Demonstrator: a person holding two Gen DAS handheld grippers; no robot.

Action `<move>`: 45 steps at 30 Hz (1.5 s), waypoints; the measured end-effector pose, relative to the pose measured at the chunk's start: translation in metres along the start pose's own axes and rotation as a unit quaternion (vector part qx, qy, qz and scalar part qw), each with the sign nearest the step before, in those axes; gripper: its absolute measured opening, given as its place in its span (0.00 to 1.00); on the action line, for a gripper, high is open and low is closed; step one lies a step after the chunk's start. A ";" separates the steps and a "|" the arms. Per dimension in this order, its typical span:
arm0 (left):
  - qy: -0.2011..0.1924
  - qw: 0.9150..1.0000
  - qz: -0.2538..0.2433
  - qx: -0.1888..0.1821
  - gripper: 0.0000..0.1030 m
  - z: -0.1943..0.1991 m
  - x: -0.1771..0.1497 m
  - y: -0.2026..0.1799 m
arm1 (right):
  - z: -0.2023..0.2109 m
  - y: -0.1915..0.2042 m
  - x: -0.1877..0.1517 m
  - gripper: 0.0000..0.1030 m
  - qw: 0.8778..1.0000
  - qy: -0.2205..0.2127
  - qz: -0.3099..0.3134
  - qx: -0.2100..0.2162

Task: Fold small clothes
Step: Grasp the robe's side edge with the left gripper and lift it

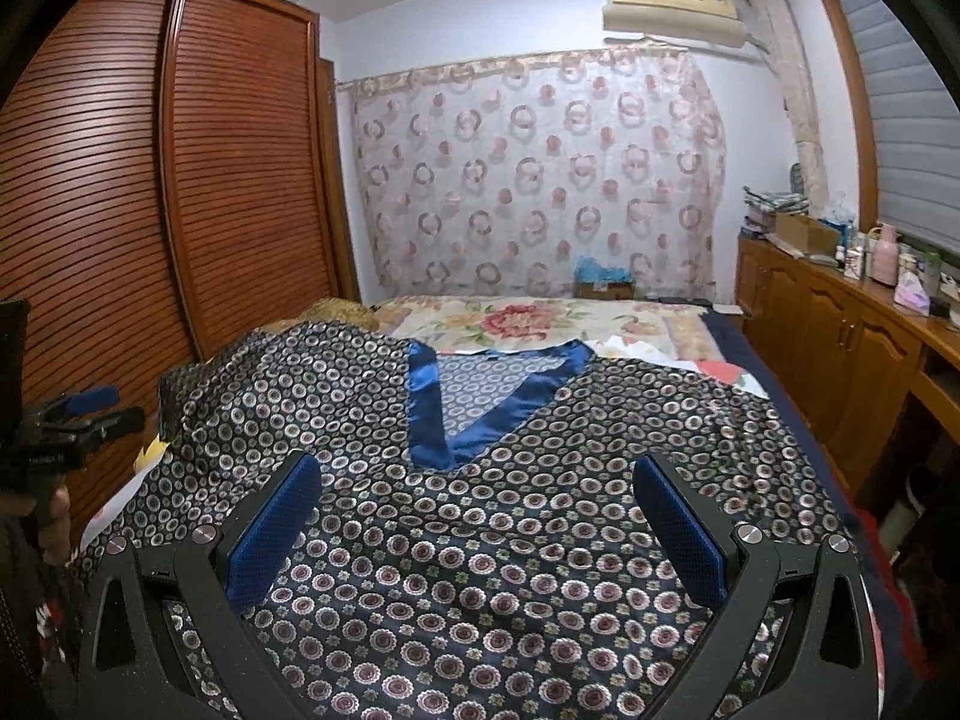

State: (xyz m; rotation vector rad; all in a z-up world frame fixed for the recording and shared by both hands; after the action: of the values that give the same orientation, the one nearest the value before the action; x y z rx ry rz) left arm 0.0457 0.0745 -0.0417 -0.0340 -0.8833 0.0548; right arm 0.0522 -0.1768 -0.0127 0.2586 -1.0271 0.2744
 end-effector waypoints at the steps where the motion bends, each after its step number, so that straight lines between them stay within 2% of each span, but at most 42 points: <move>1: 0.009 1.000 0.002 0.003 1.00 -0.003 -0.001 0.011 | -0.005 0.001 0.001 1.00 1.000 0.007 0.007 0.005; 6: 0.028 1.000 0.014 -0.003 0.97 -0.012 -0.006 0.035 | -0.015 0.007 0.006 1.00 0.999 0.020 0.027 0.012; 12: 0.058 0.998 0.024 -0.008 0.81 -0.029 -0.012 0.071 | -0.034 0.020 0.015 1.00 0.997 0.037 0.056 0.034; 16: 0.086 0.996 0.032 -0.002 0.77 -0.049 -0.016 0.092 | -0.039 0.021 0.018 1.00 0.996 0.042 0.060 0.040; 21: 0.118 0.993 0.020 -0.008 0.75 -0.070 -0.024 0.095 | -0.047 0.020 0.020 1.00 0.995 0.051 0.070 0.041; 25: 0.143 0.990 0.000 0.017 0.75 -0.088 -0.028 0.094 | -0.052 0.022 0.022 1.00 0.994 0.058 0.078 0.043; 28: 0.153 0.988 -0.001 0.024 0.66 -0.095 -0.026 0.101 | -0.053 0.024 0.024 1.00 0.994 0.059 0.083 0.042; 30: 0.159 0.987 -0.007 0.028 0.52 -0.100 -0.025 0.104 | -0.054 0.027 0.023 1.00 0.994 0.058 0.085 0.042; 33: 0.164 0.985 -0.005 0.044 0.41 -0.110 -0.025 0.115 | -0.059 0.029 0.023 1.00 0.993 0.061 0.087 0.044; 37: 0.153 0.987 0.004 0.045 0.24 -0.109 -0.026 0.123 | -0.070 0.032 0.024 1.00 0.992 0.072 0.094 0.047; 39: 0.148 0.988 0.002 0.045 0.09 -0.108 -0.024 0.122 | -0.082 0.035 0.027 1.00 0.990 0.089 0.096 0.061; 41: 0.132 0.990 0.001 0.047 0.05 -0.102 -0.021 0.122 | -0.089 0.038 0.029 1.00 0.988 0.096 0.096 0.071; 45: 0.093 0.994 0.010 0.062 0.03 -0.080 -0.008 0.125 | -0.096 0.046 0.035 0.99 0.986 0.101 0.102 0.084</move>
State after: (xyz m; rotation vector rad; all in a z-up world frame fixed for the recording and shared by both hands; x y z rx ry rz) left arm 0.0984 0.1982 -0.1057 0.0670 -0.6916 0.1230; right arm 0.1302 -0.0975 -0.0257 0.2724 -0.8303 0.5646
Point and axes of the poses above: each gripper's, at about its wrist camera, not at the fingertips, and z roughly against the way its jaws point, y to its left, x to its top, the point moved 4 cm from there along -z, roughly the way its jaws point, and after that the axes turned 9 degrees about y, right-handed, at the moved point
